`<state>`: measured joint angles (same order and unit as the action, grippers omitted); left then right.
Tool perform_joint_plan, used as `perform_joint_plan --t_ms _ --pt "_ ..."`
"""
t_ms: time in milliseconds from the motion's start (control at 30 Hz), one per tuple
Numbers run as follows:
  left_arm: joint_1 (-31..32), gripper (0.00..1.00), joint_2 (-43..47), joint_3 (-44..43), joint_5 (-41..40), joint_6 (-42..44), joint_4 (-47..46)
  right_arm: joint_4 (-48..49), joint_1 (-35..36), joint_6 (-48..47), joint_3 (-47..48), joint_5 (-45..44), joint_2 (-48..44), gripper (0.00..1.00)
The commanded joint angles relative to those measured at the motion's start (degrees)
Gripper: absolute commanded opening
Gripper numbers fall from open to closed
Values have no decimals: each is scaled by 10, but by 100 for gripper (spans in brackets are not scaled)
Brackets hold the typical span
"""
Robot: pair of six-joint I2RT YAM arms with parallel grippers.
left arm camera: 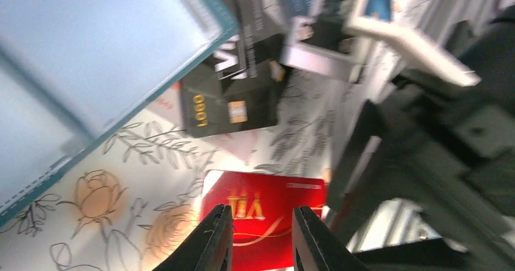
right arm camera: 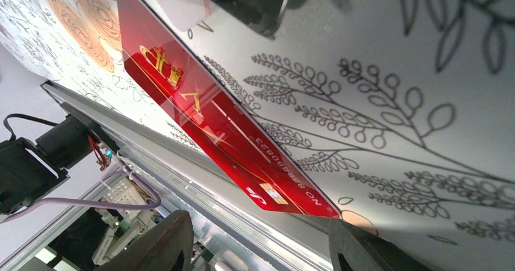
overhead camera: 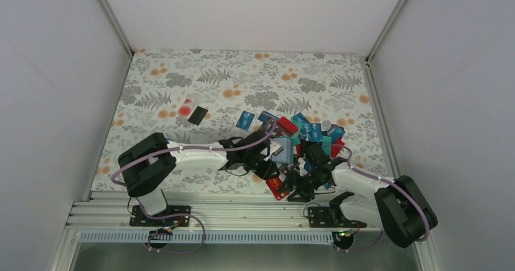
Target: Put the credit cards into the card holder
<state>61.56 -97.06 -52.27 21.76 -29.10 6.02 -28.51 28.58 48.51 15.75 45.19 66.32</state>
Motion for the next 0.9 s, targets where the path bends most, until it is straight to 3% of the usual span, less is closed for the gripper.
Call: perform_joint_plan --t_ms 0,600,867 --pt "-3 26 -54 -9 -16 13 25 44 -7 4 -31 -121 35 58" --pt "17 26 -80 39 73 -5 -40 85 -7 19 -33 -115 50 55" --pt "18 26 -89 61 92 -14 -67 82 -9 38 -9 -102 -21 52"
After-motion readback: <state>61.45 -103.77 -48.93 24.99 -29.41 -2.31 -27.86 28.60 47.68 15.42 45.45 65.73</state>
